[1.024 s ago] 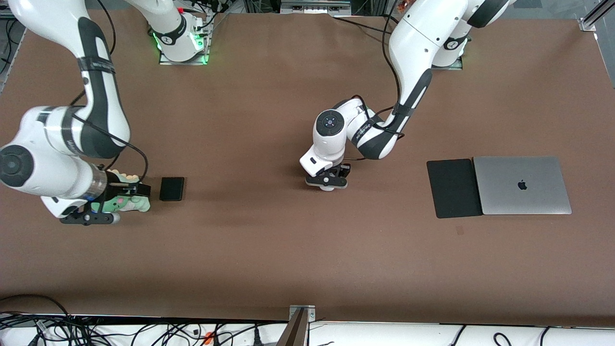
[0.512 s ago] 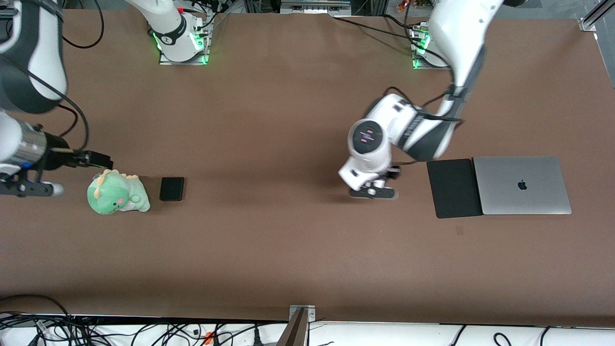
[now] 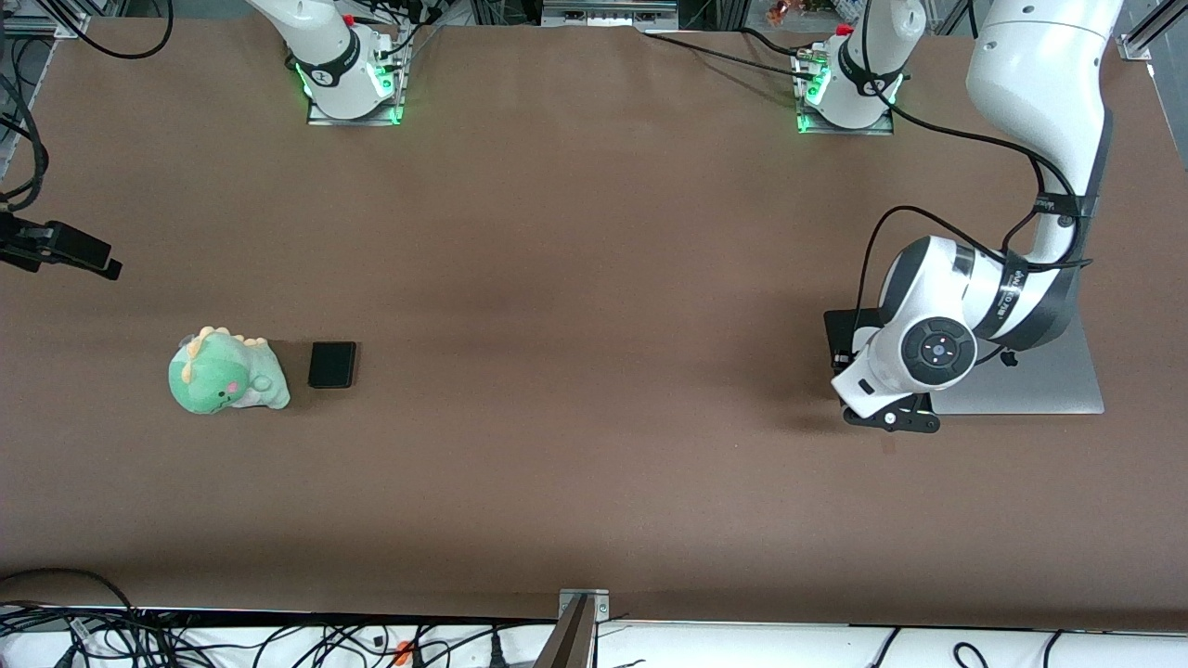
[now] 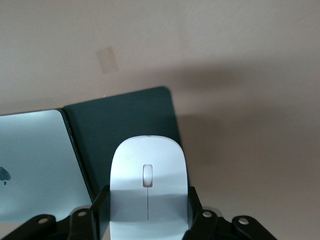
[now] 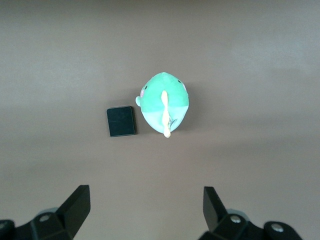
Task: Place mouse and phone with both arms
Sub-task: 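Lower the white mouse onto the black mouse pad and open the left gripper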
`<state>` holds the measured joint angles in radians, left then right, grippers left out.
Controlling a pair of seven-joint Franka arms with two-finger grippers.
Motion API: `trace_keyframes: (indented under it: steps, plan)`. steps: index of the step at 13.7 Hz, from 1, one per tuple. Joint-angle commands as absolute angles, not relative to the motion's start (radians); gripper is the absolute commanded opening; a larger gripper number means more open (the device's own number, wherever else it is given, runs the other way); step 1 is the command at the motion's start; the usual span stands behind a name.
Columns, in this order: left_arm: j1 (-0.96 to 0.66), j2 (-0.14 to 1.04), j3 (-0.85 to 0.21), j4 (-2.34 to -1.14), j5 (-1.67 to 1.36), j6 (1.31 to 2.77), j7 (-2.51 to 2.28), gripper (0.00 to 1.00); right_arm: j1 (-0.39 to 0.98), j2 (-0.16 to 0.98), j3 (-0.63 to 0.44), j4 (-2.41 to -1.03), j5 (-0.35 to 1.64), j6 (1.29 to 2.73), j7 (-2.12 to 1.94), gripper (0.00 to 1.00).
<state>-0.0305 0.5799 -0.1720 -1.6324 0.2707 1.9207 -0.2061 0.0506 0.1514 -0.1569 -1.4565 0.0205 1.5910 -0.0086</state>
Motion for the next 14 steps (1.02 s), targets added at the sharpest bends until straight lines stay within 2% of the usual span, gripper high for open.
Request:
trace_keyframes:
  steps: [1,3,4,6,7,8,9,12,14]
  plan:
    - [0.041,0.499,-0.19,-1.838,0.29,2.125,-0.163,0.2,0.034,0.13,-0.124,-1.473,0.0,1.597,-0.001,1.0]
    - [0.081,0.462,-0.183,-2.027,0.342,2.422,-0.164,0.24,0.034,0.132,-0.124,-1.47,0.008,1.594,-0.002,1.0]
    - [0.119,0.46,-0.181,-2.073,0.383,2.507,-0.164,0.25,0.034,0.132,-0.124,-1.47,0.011,1.594,0.002,1.0]
    - [0.166,0.462,-0.189,-2.097,0.399,2.522,-0.164,0.3,0.034,0.135,-0.124,-1.468,0.012,1.597,0.003,1.0]
    - [0.166,0.462,-0.19,-2.106,0.397,2.523,-0.184,0.45,0.034,0.135,-0.126,-1.468,0.012,1.598,0.005,1.0]
    - [0.166,0.469,-0.192,-2.108,0.397,2.523,-0.193,0.96,0.034,0.137,-0.124,-1.468,0.012,1.598,0.006,1.0]
    - [0.166,0.474,-0.19,-2.106,0.397,2.522,-0.198,1.0,0.034,0.137,-0.123,-1.468,0.014,1.597,0.009,1.0]
    - [0.163,0.451,-0.199,-2.089,0.397,2.508,-0.195,1.0,0.034,0.137,-0.123,-1.468,0.012,1.595,0.008,1.0]
    - [0.16,0.411,-0.225,-2.047,0.397,2.43,-0.192,1.0,0.034,0.138,-0.123,-1.468,0.012,1.597,0.008,1.0]
